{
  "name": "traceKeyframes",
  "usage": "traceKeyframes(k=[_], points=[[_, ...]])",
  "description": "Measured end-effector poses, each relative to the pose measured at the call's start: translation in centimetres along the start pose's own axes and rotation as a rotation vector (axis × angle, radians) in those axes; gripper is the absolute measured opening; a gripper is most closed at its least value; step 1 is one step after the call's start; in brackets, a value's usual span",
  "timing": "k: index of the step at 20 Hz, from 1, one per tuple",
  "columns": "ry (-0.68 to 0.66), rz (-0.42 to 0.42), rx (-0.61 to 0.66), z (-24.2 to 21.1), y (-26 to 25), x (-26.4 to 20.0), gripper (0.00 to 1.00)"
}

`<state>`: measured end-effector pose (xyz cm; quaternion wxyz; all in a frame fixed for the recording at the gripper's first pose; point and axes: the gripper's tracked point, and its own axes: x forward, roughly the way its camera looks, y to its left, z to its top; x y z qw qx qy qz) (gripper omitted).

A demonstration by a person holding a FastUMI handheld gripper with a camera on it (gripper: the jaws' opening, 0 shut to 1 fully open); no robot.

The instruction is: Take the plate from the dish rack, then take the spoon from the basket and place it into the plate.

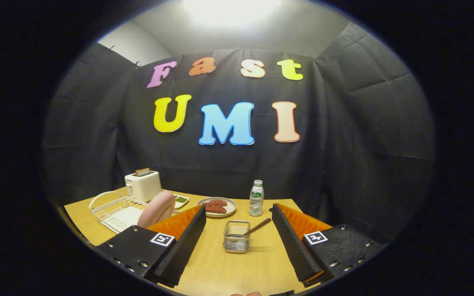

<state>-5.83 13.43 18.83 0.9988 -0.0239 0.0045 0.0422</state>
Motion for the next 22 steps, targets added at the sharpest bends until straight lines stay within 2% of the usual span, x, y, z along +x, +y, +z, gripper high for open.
traceKeyframes(k=[5, 10, 15, 22], points=[[0.009, 0.098, -0.007, 3.1, 5.5, 2.7, 0.99], [0.078, 0.207, -0.022, 3.8, 10.8, 6.0, 0.99], [0.218, 0.255, 0.003, 1.2, 14.2, 9.6, 0.99], [0.514, 0.265, 0.057, -5.1, 16.4, 13.5, 0.99]])
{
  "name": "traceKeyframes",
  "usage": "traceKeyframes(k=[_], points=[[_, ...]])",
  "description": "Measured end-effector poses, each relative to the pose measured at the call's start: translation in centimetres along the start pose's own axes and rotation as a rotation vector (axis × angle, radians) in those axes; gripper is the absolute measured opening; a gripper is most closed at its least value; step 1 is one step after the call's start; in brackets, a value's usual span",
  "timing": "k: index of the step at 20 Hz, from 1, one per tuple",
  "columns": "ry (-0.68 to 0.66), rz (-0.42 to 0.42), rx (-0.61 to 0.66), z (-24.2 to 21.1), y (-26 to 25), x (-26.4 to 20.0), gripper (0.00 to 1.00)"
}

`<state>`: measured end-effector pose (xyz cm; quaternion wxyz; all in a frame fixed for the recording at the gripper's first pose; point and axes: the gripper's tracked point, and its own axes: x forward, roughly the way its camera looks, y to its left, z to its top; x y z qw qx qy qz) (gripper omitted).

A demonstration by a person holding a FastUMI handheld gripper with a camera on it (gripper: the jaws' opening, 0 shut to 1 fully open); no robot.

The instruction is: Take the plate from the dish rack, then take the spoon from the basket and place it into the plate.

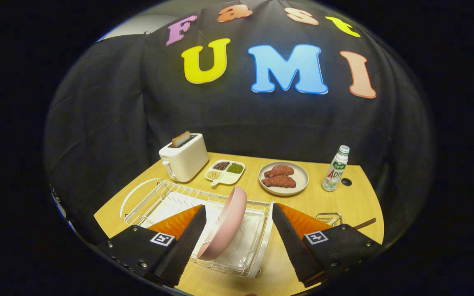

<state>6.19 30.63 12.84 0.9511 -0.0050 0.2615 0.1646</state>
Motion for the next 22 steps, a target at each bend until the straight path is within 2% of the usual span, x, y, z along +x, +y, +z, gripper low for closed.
traceKeyframes(k=[5, 12, 13, 14, 15, 16, 17, 19, 22], points=[[0.175, -0.004, 0.082, -2.1, 0.0, 3.1, 0.99], [0.392, 0.012, 0.102, -4.6, 0.9, 6.6, 0.99], [0.419, 0.015, 0.117, -5.3, 1.1, 6.8, 0.94], [0.447, 0.010, 0.126, -5.6, 1.2, 7.0, 0.84], [0.469, 0.017, 0.135, -5.9, 1.4, 7.2, 0.84], [0.494, 0.021, 0.143, -6.2, 1.7, 7.3, 0.77], [0.522, 0.028, 0.146, -6.4, 1.9, 7.3, 0.75], [0.554, 0.033, 0.157, -7.2, 2.4, 7.7, 0.50], [0.628, -0.040, 0.145, -8.0, 1.5, 7.2, 0.41]])
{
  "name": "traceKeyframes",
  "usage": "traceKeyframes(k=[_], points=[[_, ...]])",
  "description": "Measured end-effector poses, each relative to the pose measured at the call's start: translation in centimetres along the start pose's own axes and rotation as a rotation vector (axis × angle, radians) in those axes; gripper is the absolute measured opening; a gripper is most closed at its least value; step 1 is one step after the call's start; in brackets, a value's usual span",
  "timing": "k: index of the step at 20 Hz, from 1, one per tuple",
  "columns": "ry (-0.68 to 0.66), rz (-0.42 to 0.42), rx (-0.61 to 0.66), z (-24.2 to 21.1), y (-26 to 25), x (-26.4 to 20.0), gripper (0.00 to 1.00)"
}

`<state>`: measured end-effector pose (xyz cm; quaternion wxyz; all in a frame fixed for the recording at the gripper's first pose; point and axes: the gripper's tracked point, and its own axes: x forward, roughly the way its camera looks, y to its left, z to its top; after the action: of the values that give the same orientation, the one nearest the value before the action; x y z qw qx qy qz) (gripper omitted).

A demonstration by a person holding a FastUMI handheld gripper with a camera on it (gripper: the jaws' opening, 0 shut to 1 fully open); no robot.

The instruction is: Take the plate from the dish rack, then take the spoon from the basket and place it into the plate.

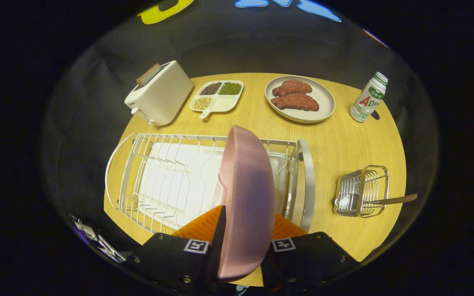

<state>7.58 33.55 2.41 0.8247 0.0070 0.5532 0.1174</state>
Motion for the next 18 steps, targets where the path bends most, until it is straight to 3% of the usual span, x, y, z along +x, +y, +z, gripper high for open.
traceKeyframes(k=[4, 18], points=[[0.049, -0.069, 0.027, 0.1, -0.6, -0.3, 0.33], [0.086, -0.192, -0.071, 1.7, -0.8, -2.2, 0.32]])
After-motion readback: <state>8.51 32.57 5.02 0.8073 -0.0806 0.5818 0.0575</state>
